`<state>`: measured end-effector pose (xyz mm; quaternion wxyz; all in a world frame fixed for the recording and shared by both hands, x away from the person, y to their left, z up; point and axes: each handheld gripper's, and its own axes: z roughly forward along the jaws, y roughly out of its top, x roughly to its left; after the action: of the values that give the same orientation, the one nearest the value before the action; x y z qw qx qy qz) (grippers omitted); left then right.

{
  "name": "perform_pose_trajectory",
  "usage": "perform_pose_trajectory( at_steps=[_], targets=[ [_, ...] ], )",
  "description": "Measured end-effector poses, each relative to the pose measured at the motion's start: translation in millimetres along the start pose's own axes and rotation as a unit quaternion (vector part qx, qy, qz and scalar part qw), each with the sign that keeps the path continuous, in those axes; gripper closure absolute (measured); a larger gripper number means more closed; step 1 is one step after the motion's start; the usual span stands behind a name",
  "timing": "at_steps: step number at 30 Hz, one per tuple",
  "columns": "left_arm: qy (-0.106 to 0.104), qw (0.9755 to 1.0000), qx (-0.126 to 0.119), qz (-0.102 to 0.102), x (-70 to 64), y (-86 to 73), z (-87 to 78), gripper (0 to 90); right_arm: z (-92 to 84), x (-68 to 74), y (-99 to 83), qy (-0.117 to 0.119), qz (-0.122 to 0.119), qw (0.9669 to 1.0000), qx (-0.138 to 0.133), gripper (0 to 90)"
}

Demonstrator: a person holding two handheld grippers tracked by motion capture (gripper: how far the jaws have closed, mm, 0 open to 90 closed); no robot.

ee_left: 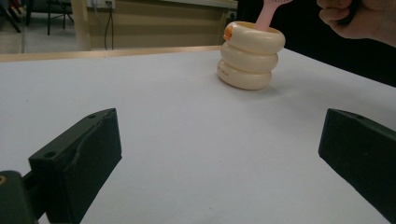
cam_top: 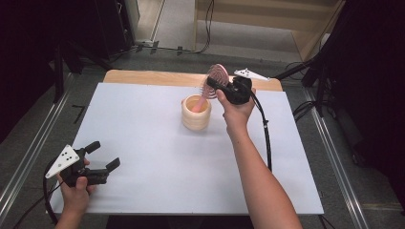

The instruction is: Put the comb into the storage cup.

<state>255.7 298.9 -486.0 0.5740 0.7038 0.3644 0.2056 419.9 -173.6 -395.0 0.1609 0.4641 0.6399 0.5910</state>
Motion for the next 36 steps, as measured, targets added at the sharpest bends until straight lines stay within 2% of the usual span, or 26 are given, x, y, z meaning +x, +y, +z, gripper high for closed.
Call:
perform_pose_trajectory(
  at_steps=[8,22,27,36],
  targets=[
    [-0.001,1.0000,-0.001,-0.001,-0.1,-0.1,-0.3,0.0,6.2,-6.0,-11.2,-0.005,0.012,0.9999,0.006,61.9],
    [-0.001,1.0000,-0.003,-0.002,0.0,-0.2,-0.4,0.0,15.2,-4.6,-20.9,-0.006,0.020,0.9997,0.010,61.9],
    [-0.002,1.0000,-0.003,-0.003,-0.1,-0.2,-0.4,0.0,16.7,-9.0,-26.3,-0.006,0.040,0.9991,0.009,61.9],
    [-0.001,1.0000,-0.002,-0.002,-0.3,-0.2,-0.3,0.0,16.7,-15.5,-30.9,-0.004,0.055,0.9984,0.008,61.9]
  ],
)
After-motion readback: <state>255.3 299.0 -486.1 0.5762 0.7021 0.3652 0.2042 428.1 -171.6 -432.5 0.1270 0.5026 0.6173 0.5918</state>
